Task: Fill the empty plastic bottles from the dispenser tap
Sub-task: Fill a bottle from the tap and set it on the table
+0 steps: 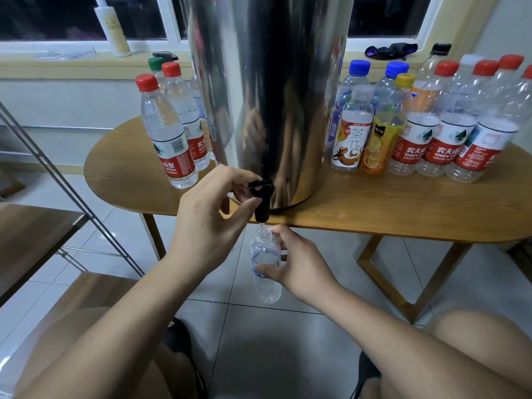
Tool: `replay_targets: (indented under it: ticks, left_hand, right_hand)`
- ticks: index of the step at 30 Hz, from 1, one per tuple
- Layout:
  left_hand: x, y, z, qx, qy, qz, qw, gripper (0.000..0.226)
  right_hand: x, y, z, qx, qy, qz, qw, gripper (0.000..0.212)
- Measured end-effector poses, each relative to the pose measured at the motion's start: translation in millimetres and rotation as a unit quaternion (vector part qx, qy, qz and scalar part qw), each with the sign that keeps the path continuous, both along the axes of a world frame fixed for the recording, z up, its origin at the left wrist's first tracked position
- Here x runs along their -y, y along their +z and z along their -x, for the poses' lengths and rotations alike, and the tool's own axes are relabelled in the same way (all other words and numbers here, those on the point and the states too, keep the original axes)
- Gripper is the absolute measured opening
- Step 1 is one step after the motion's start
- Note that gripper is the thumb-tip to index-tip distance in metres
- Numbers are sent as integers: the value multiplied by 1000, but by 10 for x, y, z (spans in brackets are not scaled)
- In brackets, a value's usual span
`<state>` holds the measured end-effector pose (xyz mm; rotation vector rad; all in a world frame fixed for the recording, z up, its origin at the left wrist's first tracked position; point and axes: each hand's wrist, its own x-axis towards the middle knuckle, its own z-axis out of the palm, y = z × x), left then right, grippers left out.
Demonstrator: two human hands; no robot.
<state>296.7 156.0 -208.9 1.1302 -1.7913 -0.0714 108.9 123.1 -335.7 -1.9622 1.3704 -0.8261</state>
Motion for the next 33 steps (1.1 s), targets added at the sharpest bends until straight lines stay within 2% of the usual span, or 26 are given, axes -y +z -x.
replay_targets:
  ticks: [33]
  left_hand:
    - [0,-1,-8,-3,-7,0,1000,28]
  right_hand:
    - [-10,24,8,-4,2,-2,1000,74]
